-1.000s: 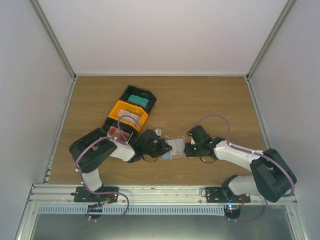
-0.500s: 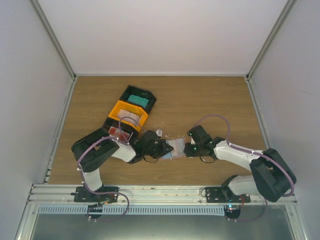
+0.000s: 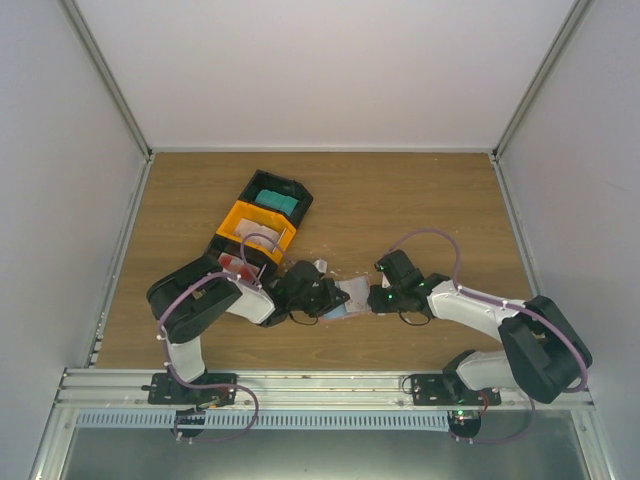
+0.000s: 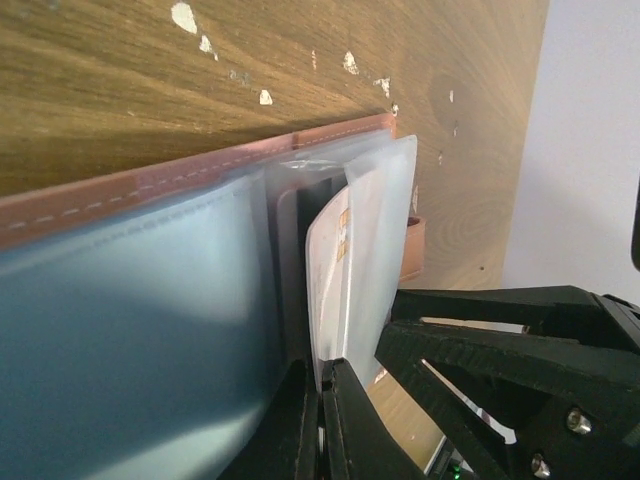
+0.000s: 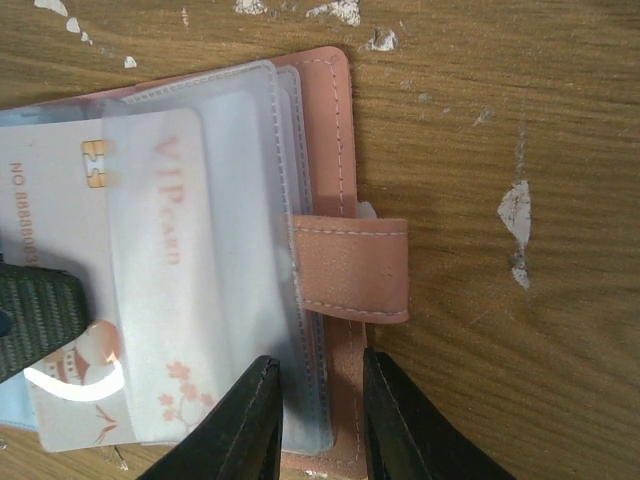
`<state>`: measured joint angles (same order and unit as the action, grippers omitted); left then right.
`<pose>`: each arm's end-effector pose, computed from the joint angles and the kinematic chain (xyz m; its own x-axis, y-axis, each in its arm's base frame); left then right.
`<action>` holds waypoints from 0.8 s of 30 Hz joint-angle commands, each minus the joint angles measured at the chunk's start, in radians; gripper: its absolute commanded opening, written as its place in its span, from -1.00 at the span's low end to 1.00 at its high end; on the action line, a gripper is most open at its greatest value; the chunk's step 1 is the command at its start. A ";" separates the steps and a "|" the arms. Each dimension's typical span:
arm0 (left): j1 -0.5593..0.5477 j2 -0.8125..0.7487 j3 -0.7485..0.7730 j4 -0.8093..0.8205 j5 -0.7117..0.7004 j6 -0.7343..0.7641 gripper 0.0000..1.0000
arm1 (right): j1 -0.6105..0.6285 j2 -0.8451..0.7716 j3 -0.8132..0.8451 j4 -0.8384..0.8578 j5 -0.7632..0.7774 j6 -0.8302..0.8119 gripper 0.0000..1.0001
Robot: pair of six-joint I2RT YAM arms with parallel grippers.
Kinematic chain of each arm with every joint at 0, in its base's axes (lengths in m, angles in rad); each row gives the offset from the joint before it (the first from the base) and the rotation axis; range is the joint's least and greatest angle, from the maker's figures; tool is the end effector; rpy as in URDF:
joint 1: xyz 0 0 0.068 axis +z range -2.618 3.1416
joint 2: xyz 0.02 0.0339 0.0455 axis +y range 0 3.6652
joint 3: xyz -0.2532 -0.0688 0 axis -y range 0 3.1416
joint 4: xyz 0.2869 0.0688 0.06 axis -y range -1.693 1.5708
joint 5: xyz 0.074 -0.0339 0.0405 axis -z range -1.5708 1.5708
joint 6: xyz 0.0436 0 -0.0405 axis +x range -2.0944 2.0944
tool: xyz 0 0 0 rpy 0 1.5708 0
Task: Put the credit cards into the card holder
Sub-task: Insert the credit card into the card holder.
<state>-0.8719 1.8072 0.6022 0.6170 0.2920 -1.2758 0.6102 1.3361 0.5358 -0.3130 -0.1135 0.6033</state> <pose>0.2055 -0.2640 0.0490 -0.9527 -0.2906 -0.0891 -0.0835 0.5321 -0.8425 0.2068 0.1506 0.0904 -0.9517 0.0224 -0.3061 -0.0854 0.9386 0.3343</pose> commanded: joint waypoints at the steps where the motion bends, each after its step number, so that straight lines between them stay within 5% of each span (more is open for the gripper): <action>1: -0.026 0.067 0.014 -0.053 0.036 0.039 -0.97 | 0.007 0.059 -0.056 0.009 -0.089 0.011 -0.52; 18: -0.034 0.133 0.054 -0.015 0.055 0.065 -0.83 | 0.004 0.030 -0.063 0.039 -0.135 0.048 -0.51; 24: -0.036 0.151 0.063 -0.016 0.073 0.068 -0.77 | 0.001 -0.004 -0.069 0.060 -0.170 0.070 -0.36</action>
<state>-0.8719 1.8820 0.6373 0.6662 0.3218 -1.2369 0.5991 1.3125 0.5076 -0.2642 -0.1493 0.6460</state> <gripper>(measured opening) 0.110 0.304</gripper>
